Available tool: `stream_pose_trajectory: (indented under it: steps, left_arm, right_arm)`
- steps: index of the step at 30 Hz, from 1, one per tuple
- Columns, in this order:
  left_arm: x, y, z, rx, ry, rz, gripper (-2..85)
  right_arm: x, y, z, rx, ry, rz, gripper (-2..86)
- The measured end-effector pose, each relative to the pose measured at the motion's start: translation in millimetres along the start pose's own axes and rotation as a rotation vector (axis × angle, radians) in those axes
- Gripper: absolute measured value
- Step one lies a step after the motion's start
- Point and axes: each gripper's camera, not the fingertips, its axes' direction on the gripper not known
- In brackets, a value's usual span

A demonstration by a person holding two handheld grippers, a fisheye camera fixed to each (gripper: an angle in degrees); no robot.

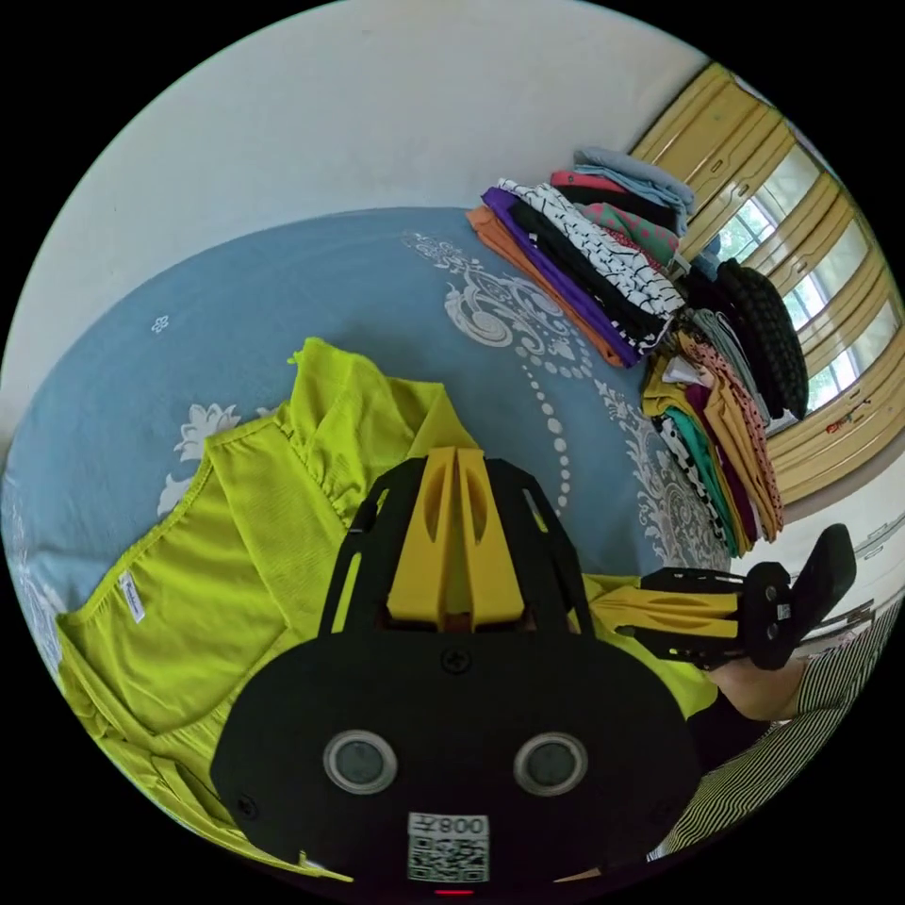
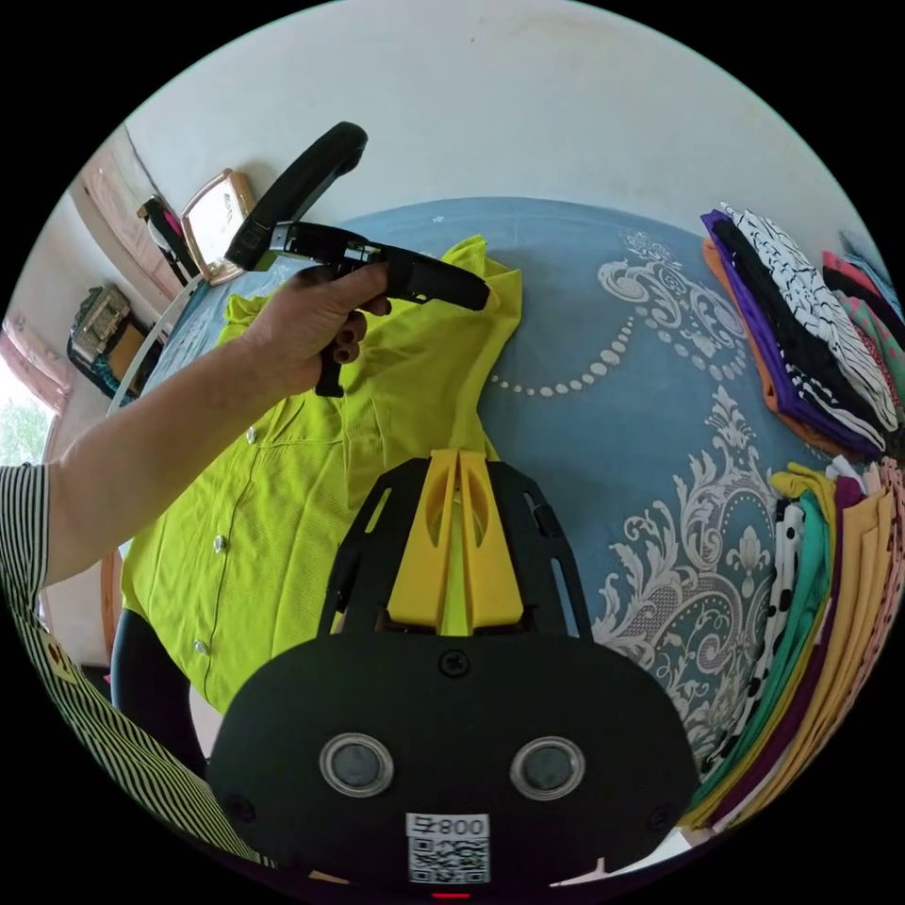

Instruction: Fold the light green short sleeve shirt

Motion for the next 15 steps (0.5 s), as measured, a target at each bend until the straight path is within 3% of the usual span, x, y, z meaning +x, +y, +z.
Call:
stream_pose_trajectory:
  steps: [6, 10, 12, 15]
  left_arm:
    - [18, 65, -92, 0.182, 0.082, -0.024, 0.2]
    - [28, 115, -118, 0.142, 0.063, -0.092, 0.2]
    - [30, 139, -129, 0.071, 0.075, -0.128, 0.2]
    - [37, 180, -187, 0.154, 0.042, -0.183, 0.2]
  right_arm:
    - [2, 9, -25, 0.061, -0.003, 0.026, 0.1]
    - [-14, 17, -35, 0.097, -0.039, -0.013, 0.1]
    - [-31, 16, -18, -0.003, -0.042, -0.075, 0.0]
    - [-33, 20, -11, -0.022, -0.010, -0.072, 0.0]
